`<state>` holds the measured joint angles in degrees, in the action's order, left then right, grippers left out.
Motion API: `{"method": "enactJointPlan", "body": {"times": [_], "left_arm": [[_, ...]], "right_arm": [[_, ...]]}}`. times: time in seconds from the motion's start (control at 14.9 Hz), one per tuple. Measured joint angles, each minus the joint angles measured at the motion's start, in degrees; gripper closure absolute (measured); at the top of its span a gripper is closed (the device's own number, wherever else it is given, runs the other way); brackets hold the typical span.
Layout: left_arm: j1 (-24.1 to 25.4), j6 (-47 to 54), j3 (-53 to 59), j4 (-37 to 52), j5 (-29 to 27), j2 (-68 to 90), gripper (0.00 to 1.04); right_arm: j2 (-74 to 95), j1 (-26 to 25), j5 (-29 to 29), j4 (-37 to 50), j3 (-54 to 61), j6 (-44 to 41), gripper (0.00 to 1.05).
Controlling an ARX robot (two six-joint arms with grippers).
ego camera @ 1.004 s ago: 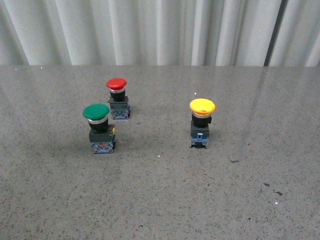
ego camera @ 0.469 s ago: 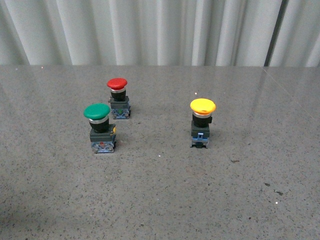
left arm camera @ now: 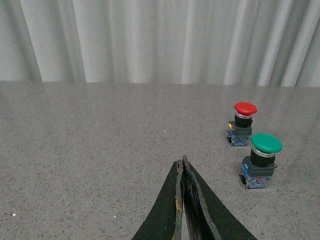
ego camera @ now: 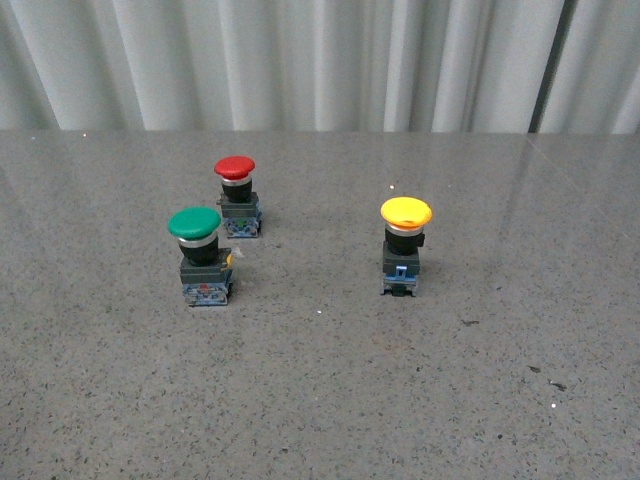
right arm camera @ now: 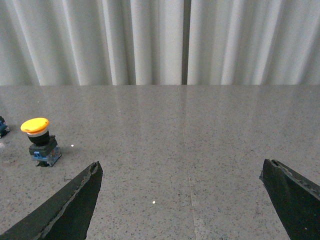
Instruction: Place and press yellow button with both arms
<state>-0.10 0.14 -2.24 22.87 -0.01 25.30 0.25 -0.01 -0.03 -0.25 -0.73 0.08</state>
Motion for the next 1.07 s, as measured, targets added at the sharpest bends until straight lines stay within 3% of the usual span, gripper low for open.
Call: {"method": "enactJointPlan", "body": {"times": [0.2,0.54,1.07], "left_arm": [[0.0,0.0,1.42,2.99,0.0,-0.2,1.03],[0.0,0.02,1.42,0.42,0.02,-1.62,1.03],[0.0,0.02,1.42,-10.51,0.02,-13.05,1.03]], "right_arm": [[0.0,0.0,0.0,0.0,0.0,0.0,0.07],[0.0,0.0,0.0,-0.02,0.0,0.02,0.07],[0.0,0.0,0.0,0.0,0.0,0.0,0.07]]}}
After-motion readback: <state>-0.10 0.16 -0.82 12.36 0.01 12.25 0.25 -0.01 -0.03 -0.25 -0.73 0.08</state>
